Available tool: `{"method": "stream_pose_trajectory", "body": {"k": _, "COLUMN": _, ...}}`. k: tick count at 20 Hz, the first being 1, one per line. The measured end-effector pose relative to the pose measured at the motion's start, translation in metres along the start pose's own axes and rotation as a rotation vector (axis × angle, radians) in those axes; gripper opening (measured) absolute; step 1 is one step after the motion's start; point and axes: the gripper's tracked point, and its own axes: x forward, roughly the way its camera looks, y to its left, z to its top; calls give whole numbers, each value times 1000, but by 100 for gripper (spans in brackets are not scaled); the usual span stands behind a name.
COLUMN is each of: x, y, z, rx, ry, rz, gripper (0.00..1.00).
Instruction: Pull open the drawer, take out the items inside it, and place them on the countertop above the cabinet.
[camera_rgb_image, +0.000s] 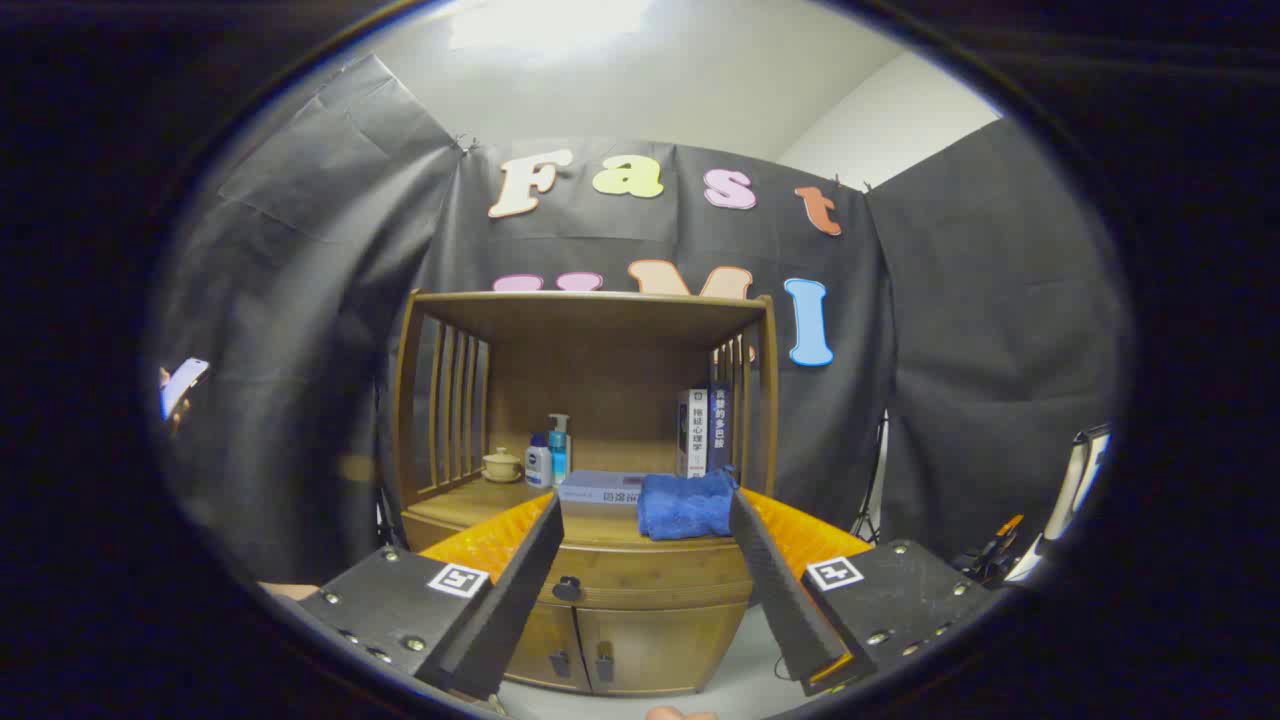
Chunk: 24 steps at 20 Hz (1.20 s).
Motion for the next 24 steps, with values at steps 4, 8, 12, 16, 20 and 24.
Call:
{"method": "stream_pose_trajectory", "body": {"k": 4, "x": -12, "y": 1, "z": 7, "rx": -34, "ry": -2, "rz": -9, "gripper": 100}}
{"method": "stream_pose_trajectory", "body": {"k": 8, "x": -21, "y": 4, "z": 11, "rx": -54, "ry": 6, "rz": -8, "gripper": 100}}
{"method": "stream_pose_trajectory", "body": {"k": 12, "x": -23, "y": 8, "z": 8, "rx": -65, "ry": 14, "rz": -2, "gripper": 100}}
{"method": "stream_pose_trajectory", "body": {"k": 16, "x": -20, "y": 14, "z": 4, "rx": -75, "ry": 21, "rz": 9, "gripper": 97}}
{"method": "stream_pose_trajectory", "body": {"k": 20, "x": -18, "y": 17, "z": -1, "rx": -57, "ry": 28, "rz": 16, "gripper": 97}}
{"method": "stream_pose_trajectory", "body": {"k": 24, "x": -14, "y": 16, "z": -6, "rx": -60, "ry": 36, "rz": 9, "gripper": 97}}
